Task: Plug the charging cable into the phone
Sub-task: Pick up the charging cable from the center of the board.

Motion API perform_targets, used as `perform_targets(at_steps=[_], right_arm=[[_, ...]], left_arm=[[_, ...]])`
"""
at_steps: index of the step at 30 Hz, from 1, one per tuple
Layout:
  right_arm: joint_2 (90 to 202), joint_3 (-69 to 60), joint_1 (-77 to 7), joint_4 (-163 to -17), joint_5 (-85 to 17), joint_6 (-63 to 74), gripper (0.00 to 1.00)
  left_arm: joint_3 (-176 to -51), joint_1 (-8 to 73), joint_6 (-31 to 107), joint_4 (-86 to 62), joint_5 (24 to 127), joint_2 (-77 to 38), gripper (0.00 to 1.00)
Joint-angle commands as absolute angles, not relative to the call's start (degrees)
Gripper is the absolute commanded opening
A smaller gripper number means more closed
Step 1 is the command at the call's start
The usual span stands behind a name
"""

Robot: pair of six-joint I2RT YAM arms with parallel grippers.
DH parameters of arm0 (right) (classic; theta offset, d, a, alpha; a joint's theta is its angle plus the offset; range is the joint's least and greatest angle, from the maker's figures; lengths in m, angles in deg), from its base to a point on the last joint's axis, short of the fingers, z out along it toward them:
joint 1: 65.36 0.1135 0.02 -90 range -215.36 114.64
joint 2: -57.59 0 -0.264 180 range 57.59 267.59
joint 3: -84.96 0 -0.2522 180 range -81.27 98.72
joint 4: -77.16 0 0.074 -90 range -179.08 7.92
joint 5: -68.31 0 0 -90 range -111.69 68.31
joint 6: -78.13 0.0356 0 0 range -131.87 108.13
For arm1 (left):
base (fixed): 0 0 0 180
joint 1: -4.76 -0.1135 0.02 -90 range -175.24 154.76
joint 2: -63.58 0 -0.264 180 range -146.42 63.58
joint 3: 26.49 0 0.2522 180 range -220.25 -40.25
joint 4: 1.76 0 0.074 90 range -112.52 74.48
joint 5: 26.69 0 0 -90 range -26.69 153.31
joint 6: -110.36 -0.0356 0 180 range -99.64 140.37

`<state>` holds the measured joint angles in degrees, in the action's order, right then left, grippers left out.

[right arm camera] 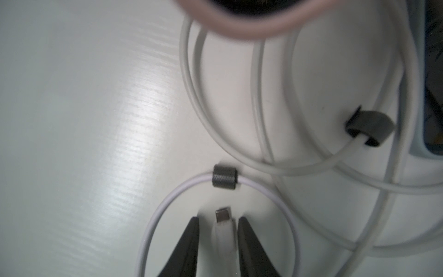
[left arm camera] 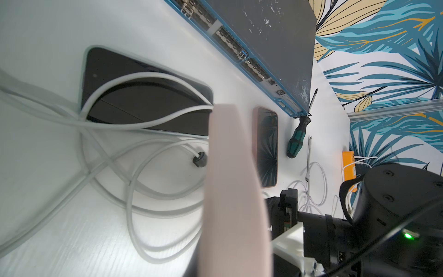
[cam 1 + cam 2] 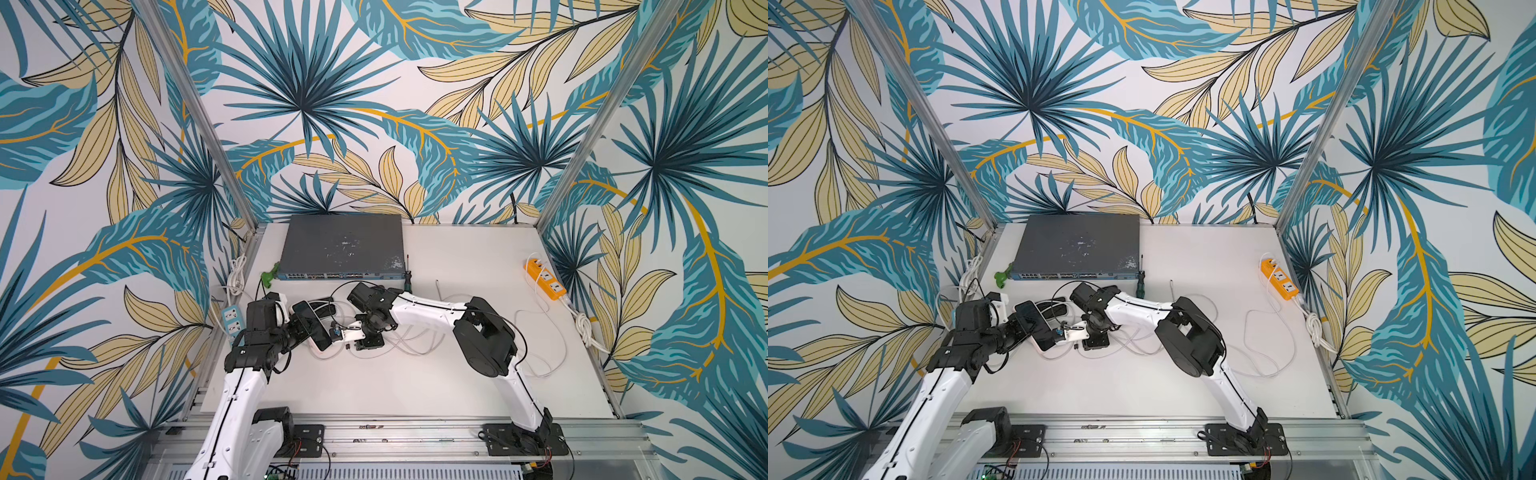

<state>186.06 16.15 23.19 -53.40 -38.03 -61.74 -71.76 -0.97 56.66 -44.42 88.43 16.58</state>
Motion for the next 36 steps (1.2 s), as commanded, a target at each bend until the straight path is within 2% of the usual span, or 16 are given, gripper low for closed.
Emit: perform_targets(at_steps=[1, 8, 20, 24, 28, 32, 36], right_arm=[[185.70, 12.94, 22.79, -52.27, -37.15, -60.62, 0.31], [185.55, 11.41, 21.78, -52.22, -38.00, -60.53, 0.31], [187.95, 12.54, 21.68, -50.75, -39.19, -59.96, 0.18], [186.86, 14.57, 20.37, -49.69, -43.19, -56.57, 0.16], [184.27, 16.75, 17.48, -49.39, -52.92, -50.39, 0.14], [183.28, 16.82, 14.94, -50.46, -58.70, -45.56, 0.02], [181.13, 14.85, 13.00, -53.02, -60.71, -42.49, 0.00]], left_arm=[[-71.65, -1.35, 56.11, -41.27, 89.54, 17.09, 0.00], [-71.50, -1.38, 56.28, -40.96, 89.58, 17.01, 0.00], [-72.01, -1.34, 55.40, -41.61, 89.47, 16.61, 0.00], [-72.33, -1.30, 54.96, -42.05, 89.46, 16.47, 0.00], [-72.40, -1.35, 54.99, -42.07, 89.53, 16.54, 0.00], [-72.34, -1.33, 55.40, -41.77, 89.89, 16.49, 0.00], [-72.11, -1.30, 55.92, -40.15, 92.22, 16.62, 0.00]])
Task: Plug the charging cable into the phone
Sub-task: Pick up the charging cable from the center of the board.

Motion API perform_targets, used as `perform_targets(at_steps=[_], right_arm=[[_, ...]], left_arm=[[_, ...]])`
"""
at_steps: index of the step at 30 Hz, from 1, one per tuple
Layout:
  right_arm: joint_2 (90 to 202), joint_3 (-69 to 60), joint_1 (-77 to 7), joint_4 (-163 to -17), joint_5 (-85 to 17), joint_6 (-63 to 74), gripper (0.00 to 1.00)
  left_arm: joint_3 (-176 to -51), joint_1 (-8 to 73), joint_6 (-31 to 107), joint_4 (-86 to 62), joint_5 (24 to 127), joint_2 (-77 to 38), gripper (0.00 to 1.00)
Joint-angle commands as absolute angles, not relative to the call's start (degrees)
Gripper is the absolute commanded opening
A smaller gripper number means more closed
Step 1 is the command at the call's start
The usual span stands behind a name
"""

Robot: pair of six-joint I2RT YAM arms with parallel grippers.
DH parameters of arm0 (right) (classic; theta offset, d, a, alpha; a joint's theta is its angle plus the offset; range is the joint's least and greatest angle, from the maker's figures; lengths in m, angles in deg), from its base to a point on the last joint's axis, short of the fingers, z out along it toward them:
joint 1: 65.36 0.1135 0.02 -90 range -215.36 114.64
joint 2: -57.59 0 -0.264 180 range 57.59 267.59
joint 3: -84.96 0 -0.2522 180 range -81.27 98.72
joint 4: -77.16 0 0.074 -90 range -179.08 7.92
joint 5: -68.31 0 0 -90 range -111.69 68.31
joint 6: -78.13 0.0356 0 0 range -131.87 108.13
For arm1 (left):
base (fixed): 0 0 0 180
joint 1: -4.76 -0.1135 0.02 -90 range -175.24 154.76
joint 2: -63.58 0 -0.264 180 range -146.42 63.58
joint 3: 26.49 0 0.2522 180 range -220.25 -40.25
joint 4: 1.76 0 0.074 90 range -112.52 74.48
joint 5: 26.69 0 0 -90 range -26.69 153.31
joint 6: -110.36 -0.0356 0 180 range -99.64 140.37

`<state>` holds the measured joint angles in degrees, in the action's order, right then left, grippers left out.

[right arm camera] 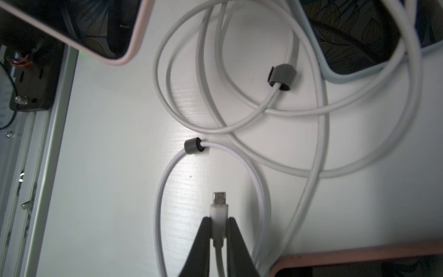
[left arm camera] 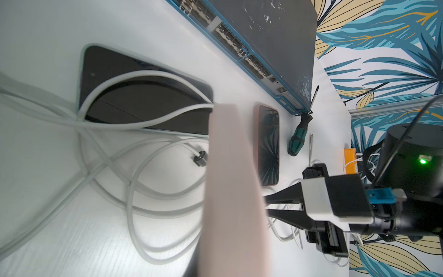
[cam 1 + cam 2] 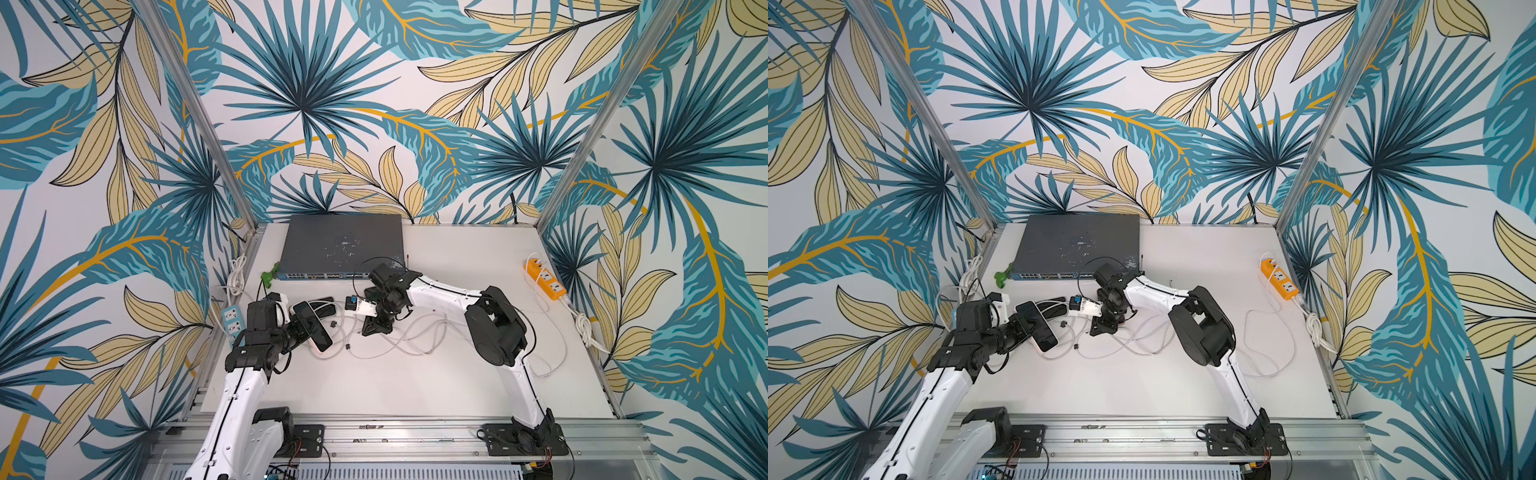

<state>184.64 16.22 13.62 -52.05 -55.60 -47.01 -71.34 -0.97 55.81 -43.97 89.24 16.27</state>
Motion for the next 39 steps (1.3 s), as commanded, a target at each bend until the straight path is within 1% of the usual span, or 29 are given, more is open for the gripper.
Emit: perform_targets(at_steps=[1, 4, 7, 11, 15, 19, 22, 26, 32, 35, 39], right_arm=[[180.04, 14.15, 12.22, -54.30, -61.58, -41.04, 0.00], [176.28, 10.82, 9.81, -59.75, -64.97, -35.71, 0.00], [171.73, 5.21, 7.76, -68.21, -66.70, -28.79, 0.00], [165.10, -3.91, 6.23, -80.65, -65.08, -22.12, 0.00], [156.87, -12.07, 6.16, -87.53, -58.59, -19.19, 0.00], [148.98, -18.06, 7.64, -91.34, -50.18, -18.42, 0.00], [146.07, -20.09, 10.25, -92.36, -43.89, -18.38, 0.00], [144.09, -19.59, 15.53, -90.36, -33.29, -21.03, 0.00], [142.23, -18.28, 20.88, -89.27, -16.68, -20.95, 0.00], [141.80, -16.70, 22.01, -87.57, -13.70, -19.78, 0.00], [142.36, -14.55, 23.46, -85.86, -13.56, -18.68, 0.00]], left_arm=[[-71.96, -1.35, 56.11, -39.42, 93.31, 16.67, 0.00], [-71.72, -1.30, 56.96, -36.49, 96.52, 16.87, 0.00], [-71.84, -1.36, 58.61, -32.88, 99.55, 16.91, 0.00], [-72.72, -1.31, 62.82, -27.65, 101.93, 16.02, 0.00], [-75.60, -1.16, 70.71, -20.61, 104.97, 13.25, 0.00], [-80.17, 0.77, 75.67, -16.79, 103.16, 12.32, 0.00], [-83.05, 4.79, 78.28, -13.81, 99.46, 11.11, 0.00], [-86.50, 10.18, 80.33, -12.73, 91.15, 9.87, 0.00], [-90.81, 12.70, 80.44, -14.87, 84.26, 9.00, 0.00], [-90.83, 13.00, 80.39, -14.83, 83.74, 8.23, 0.00], [-90.63, 13.99, 79.15, -14.24, 83.00, 7.60, 0.00]])
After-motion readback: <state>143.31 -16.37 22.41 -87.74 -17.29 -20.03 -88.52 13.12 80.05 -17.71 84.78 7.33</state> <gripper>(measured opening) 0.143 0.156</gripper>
